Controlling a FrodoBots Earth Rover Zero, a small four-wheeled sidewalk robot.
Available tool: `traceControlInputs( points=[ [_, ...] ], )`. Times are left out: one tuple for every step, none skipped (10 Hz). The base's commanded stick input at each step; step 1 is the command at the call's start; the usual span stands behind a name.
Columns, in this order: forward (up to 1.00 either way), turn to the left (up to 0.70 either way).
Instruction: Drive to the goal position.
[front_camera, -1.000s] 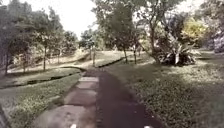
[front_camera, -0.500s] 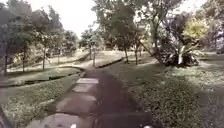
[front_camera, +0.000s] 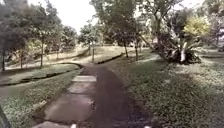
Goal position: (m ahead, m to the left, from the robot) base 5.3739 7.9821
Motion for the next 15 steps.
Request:
traceControlInputs(
  points=[
    [0.5,0.0],
    [0.5,0.0],
    [0.5,0.0],
    [0.5,0.0],
    [0.5,0.0],
    [0.5,0.0],
    [0.5,0.14],
    [0.5,0.38],
    [0.5,0.16],
    [0.5,0.0],
    [0.5,0.0],
    [0.5,0.0],
    [0.5,0.0],
    [0.5,0.0],
    [0.5,0.0]
  ],
)
